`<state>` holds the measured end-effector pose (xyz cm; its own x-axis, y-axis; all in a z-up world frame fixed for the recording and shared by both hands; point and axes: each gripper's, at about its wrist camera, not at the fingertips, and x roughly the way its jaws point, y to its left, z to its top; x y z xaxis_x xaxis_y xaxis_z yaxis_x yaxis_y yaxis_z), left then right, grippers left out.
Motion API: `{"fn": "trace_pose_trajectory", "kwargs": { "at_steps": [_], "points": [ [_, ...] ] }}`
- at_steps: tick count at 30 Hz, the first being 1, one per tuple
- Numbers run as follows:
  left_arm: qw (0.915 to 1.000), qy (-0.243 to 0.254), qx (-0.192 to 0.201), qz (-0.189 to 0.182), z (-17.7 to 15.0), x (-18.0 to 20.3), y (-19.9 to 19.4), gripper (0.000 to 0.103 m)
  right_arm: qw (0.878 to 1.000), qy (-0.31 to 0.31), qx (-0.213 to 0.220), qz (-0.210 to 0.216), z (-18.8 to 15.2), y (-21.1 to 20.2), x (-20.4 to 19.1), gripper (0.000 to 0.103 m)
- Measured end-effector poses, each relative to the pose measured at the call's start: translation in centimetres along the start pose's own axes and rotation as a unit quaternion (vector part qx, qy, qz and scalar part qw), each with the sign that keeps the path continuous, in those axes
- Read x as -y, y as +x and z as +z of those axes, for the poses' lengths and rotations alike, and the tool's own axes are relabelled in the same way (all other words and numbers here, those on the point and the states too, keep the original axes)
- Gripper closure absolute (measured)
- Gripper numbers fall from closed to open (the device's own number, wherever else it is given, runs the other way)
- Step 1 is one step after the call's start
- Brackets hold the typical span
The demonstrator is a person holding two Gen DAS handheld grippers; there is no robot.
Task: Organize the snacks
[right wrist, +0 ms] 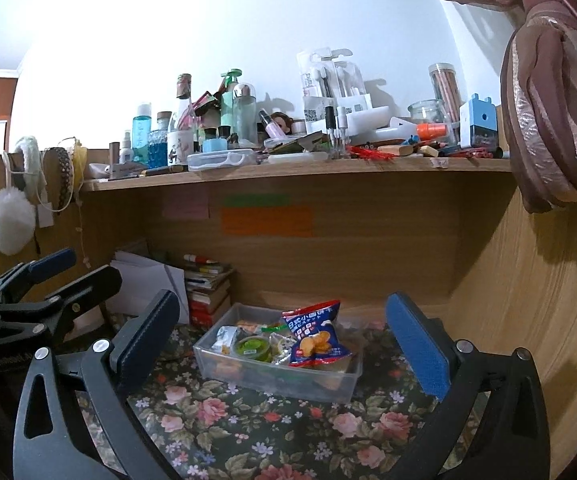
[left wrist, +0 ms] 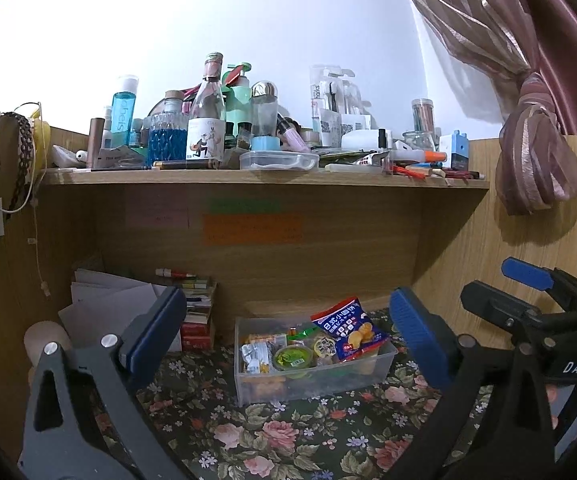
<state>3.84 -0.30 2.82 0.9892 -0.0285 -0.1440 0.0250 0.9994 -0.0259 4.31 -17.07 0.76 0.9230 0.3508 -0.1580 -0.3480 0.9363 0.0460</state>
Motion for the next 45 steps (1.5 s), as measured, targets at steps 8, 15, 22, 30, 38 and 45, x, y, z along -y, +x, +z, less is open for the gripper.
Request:
{"fn": "trace_pose_trajectory", "kwargs": {
  "at_steps": [8,15,22,30,38,45],
  "points": [
    [1.0,0.002,0.0,-0.001,-0.1,0.0,0.0,0.0,1.0,-0.003,0.002,-0.005,-0.1,-0.2,-0.1,0.0],
    [1.0,0.002,-0.003,-0.002,-0.2,0.1,0.1,0.0,1.0,-0.001,0.002,-0.004,-0.1,-0.2,0.1,0.0],
    [1.0,0.001,-0.005,-0.003,-0.2,0.1,0.3,0.0,1.0,0.002,0.002,-0.008,-0.1,-0.2,0.0,0.0],
    [1.0,0.0,-0.005,-0.002,-0.2,0.2,0.5,0.0,1.0,0.002,0.002,-0.008,-0.1,-0.2,0.1,0.0],
    [1.0,-0.001,-0.008,-0.002,-0.3,0.2,0.8,0.0,1.0,0.007,-0.004,-0.013,-0.3,0.2,0.1,0.0],
    [0.9999,-0.004,-0.012,-0.002,-0.4,0.3,1.3,0.0,1.0,0.006,-0.005,-0.013,-0.3,0.4,0.1,0.0]
  ]
}}
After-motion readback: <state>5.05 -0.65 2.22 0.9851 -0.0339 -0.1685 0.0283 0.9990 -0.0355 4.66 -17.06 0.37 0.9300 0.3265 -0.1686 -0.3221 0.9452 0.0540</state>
